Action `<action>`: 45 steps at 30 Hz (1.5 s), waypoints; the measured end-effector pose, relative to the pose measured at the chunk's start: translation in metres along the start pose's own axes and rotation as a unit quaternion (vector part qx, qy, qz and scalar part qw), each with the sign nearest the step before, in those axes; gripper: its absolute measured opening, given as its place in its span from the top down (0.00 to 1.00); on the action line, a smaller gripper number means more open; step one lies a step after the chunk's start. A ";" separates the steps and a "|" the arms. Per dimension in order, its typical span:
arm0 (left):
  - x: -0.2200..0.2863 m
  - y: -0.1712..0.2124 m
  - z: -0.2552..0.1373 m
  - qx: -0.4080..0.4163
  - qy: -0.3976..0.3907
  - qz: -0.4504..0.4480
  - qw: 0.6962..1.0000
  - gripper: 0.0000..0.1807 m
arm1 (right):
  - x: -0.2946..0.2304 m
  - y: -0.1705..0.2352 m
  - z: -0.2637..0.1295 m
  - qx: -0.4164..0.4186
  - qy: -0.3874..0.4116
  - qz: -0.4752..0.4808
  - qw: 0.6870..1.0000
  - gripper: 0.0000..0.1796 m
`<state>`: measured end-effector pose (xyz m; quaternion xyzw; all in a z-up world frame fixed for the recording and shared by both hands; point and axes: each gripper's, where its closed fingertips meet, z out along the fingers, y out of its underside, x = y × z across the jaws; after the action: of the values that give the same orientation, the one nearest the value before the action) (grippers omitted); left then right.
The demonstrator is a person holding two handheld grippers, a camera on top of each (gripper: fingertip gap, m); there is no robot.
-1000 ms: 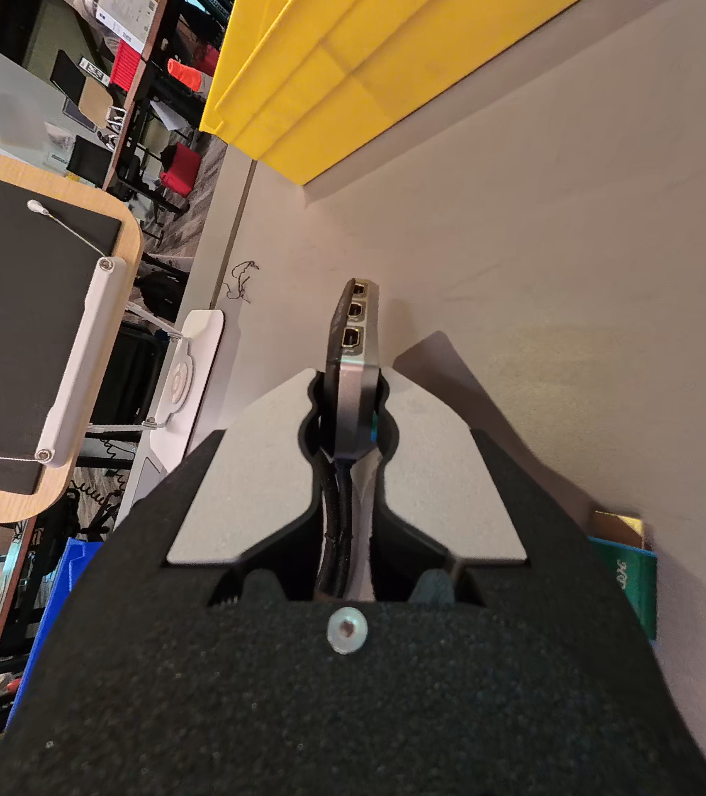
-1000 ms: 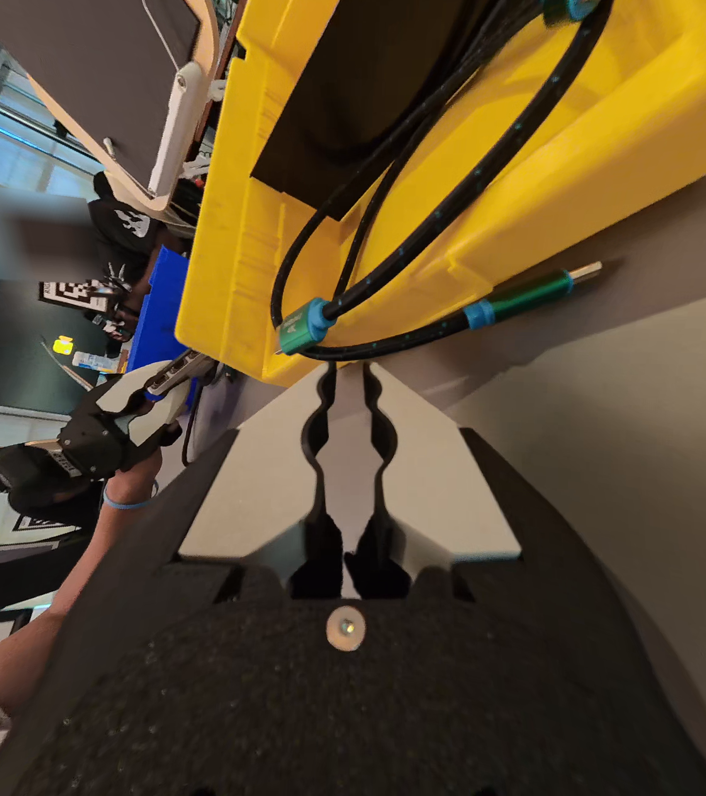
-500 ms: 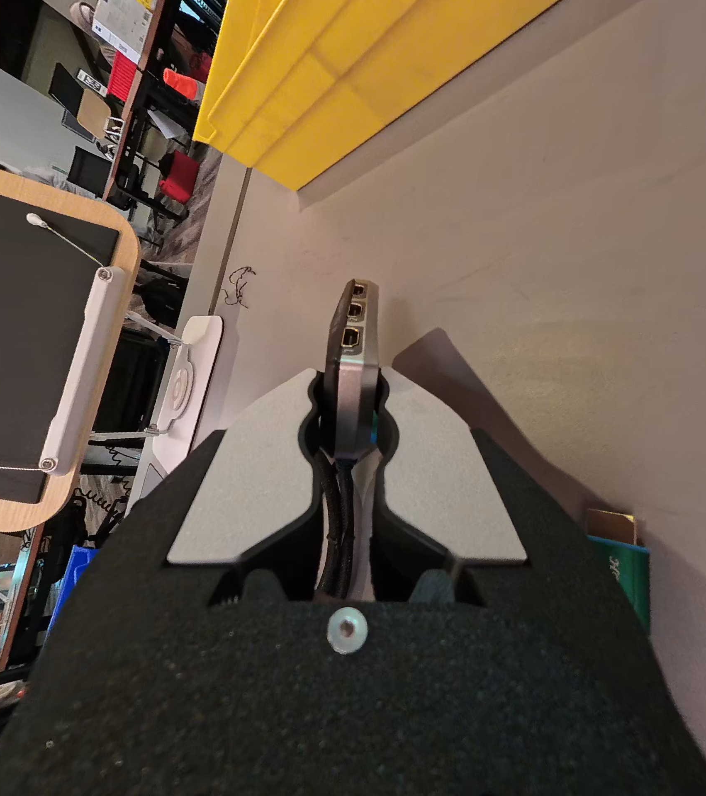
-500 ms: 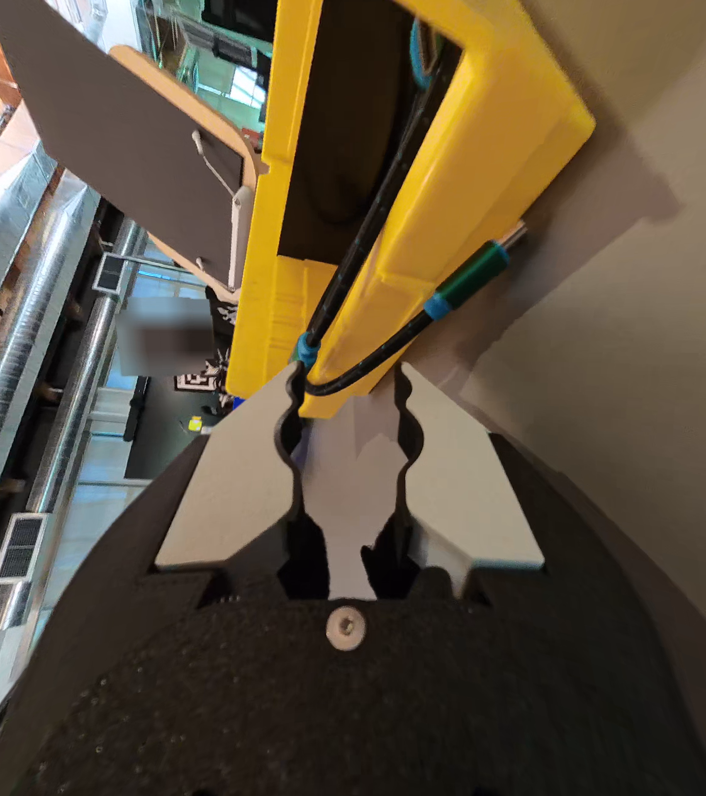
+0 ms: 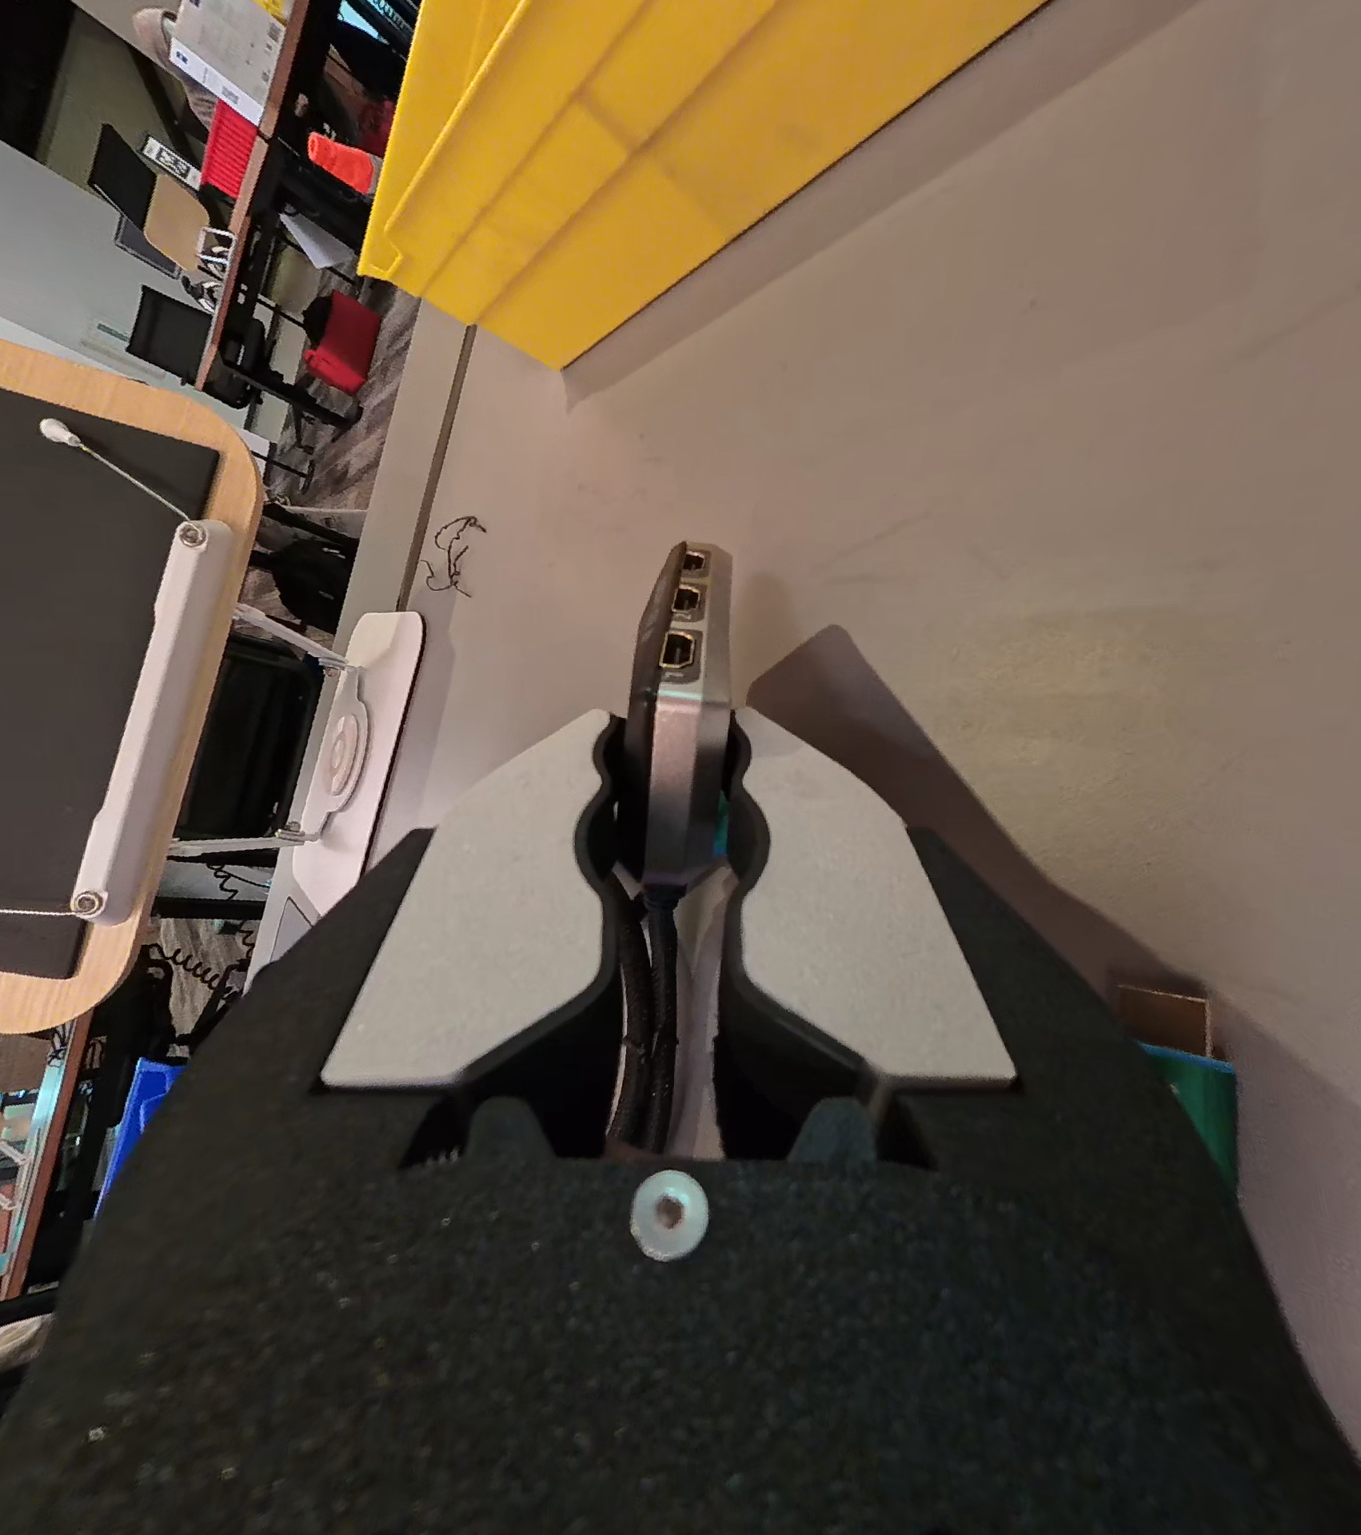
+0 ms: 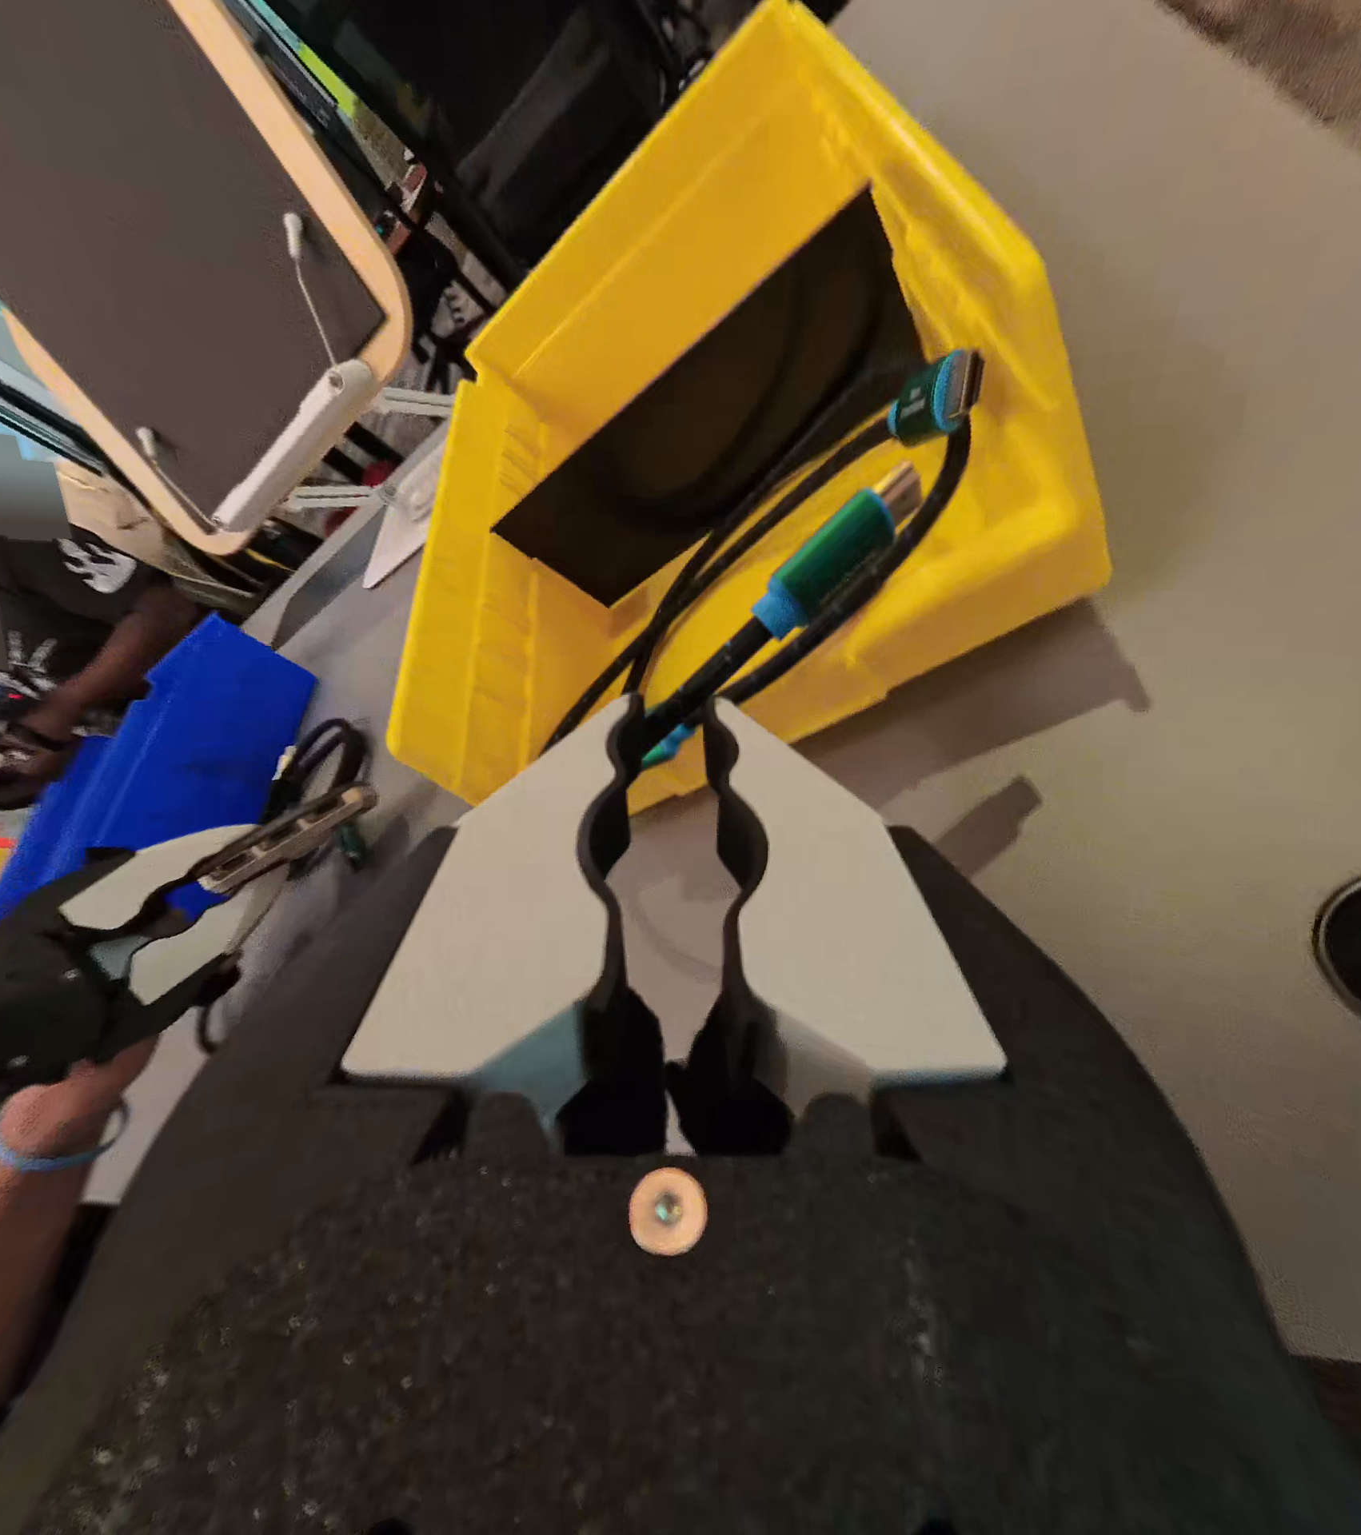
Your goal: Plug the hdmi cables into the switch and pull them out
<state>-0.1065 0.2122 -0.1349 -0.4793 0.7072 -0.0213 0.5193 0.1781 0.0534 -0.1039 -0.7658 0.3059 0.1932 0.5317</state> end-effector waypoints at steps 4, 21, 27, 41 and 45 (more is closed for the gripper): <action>0.000 -0.001 0.000 0.000 0.001 -0.001 1.000 0.88 | 0.008 -0.017 0.021 -0.019 0.026 -0.018 0.999 0.92; -0.071 -0.060 -0.081 0.219 -0.025 -0.048 0.974 0.89 | -0.204 0.035 0.043 -0.141 -0.305 -0.192 0.922 0.60; -0.096 -0.083 -0.128 0.286 -0.036 -0.031 0.957 0.89 | -0.316 0.090 0.060 -0.268 -0.497 -0.063 0.823 0.54; -0.092 -0.075 -0.125 0.252 -0.052 -0.063 0.964 0.87 | -0.351 0.092 0.075 -0.332 -0.506 -0.007 0.796 0.68; -0.091 -0.053 -0.138 0.242 -0.054 -0.209 0.946 0.77 | -0.345 0.049 0.080 -0.302 -0.495 0.014 0.815 0.68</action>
<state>-0.1756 0.1826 0.0211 -0.4769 0.5358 -0.2737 0.6408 -0.1071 0.2069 0.0472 -0.6841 -0.0617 0.6365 0.3508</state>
